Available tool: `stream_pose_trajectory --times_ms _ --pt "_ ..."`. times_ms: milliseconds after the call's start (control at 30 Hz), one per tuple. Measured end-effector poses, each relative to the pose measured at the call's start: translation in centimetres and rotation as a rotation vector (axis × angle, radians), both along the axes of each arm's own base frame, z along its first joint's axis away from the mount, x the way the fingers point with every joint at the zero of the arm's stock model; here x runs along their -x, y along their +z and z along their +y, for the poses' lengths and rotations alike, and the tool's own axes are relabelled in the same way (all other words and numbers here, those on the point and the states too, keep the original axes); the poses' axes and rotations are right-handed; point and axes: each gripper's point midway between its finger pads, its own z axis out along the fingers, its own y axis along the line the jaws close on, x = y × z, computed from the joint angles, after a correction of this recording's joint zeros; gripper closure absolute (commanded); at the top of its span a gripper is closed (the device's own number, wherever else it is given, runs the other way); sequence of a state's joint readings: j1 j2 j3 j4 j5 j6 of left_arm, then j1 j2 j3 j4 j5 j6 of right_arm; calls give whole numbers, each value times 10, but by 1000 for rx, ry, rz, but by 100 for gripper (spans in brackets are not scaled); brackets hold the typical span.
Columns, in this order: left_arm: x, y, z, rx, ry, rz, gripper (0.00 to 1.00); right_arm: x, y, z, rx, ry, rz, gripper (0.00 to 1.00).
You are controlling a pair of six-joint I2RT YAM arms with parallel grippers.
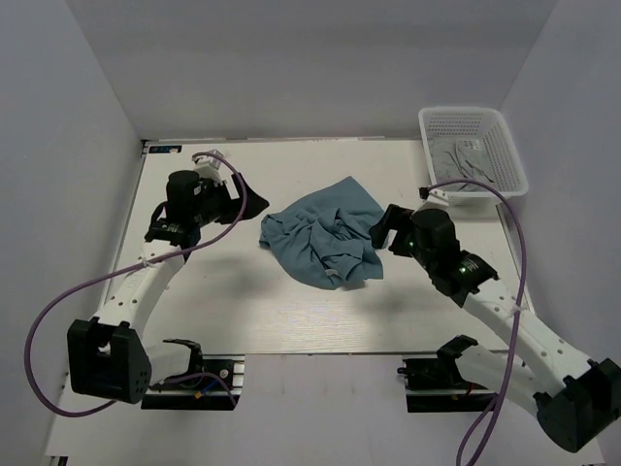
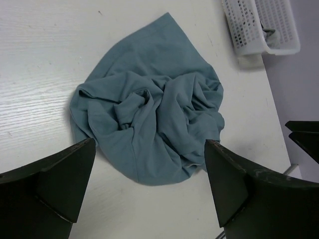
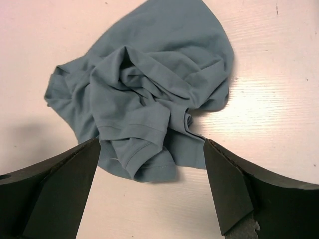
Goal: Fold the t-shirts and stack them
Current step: Flatten out the tshirt
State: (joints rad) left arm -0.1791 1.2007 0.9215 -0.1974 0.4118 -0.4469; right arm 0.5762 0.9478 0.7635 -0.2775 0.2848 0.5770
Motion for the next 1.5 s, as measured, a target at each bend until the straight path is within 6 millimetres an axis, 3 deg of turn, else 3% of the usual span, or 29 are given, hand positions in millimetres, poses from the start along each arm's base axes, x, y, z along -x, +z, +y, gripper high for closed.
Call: stream_pose_trajectory --times_ms 133,300,467,767,867,967,1000,1033,1067,1333,1433,1500 --pt "4 -9 -6 25 -29 21 0 7 0 -6 -14 -4 -27 10" --pt "-1 -28 -7 19 -24 76 0 14 -31 -15 58 -7 33 10" --pt "-6 -78 -7 -33 -12 219 0 16 -43 -19 84 -21 58 10" --pt "7 -181 -19 -202 -31 505 2 13 -55 -20 134 -1 58 10" --pt "-4 -181 -26 -223 -32 496 17 15 -70 -21 154 18 71 11" --pt "-13 -187 -29 -250 -21 500 60 17 -86 -20 172 34 93 15" --pt "-13 -190 -28 -262 -17 510 85 17 -91 -19 182 45 100 16" --pt "-13 -194 -28 -266 -9 522 96 17 -95 -19 190 53 107 16" --pt "-12 -197 -28 -273 -11 532 100 15 -98 -17 195 62 113 16" --pt "-11 -196 -29 -273 -6 534 100 5 -148 -9 311 128 224 19" --pt "-13 -188 -30 -266 -5 515 100 -2 -162 -4 331 141 240 29" --pt "-14 -181 -30 -260 -3 498 100 -8 -168 0 345 152 251 47"
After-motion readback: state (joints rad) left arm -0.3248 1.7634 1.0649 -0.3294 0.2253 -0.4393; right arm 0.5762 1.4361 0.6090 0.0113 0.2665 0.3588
